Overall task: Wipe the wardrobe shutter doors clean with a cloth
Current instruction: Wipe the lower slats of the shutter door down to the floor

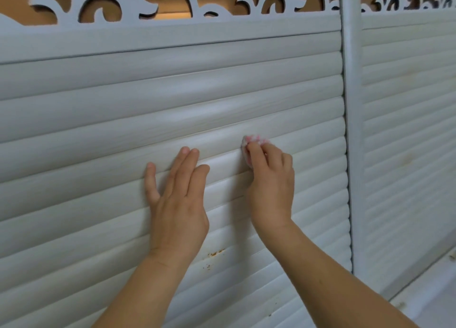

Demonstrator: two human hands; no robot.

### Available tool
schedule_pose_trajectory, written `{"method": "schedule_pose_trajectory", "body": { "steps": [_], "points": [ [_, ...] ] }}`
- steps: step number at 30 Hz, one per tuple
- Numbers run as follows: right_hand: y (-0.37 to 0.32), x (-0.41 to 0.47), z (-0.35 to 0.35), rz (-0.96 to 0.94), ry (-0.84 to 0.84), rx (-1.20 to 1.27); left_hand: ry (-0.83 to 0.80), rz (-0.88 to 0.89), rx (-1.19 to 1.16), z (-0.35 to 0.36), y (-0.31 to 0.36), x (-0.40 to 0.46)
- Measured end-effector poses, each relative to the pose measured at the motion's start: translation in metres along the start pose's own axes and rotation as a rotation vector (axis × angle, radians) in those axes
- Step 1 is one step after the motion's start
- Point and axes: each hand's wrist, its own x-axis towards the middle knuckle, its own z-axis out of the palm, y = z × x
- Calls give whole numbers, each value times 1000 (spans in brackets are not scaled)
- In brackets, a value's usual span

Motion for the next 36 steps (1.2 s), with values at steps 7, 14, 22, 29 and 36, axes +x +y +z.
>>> {"method": "schedule_pose_trajectory", "body": {
  "steps": [7, 14, 22, 29, 36],
  "points": [
    [-51, -28, 14, -288, 38, 44, 73, -76, -176, -12, -6, -6],
    [-21, -23, -10, -189, -60, 480, 33, -198, -33, -27, -16, -31],
    [-15, -13, 1, 103, 17, 271, -10, -157, -22, -30, -22, -46],
    [-69, -46, 20, -273, -74, 237, 20, -133, -63, -38, -30, -53],
    [-61, -69, 19, -575, -47, 175, -25, -168, -17, -47, -33, -62]
  ]
}}
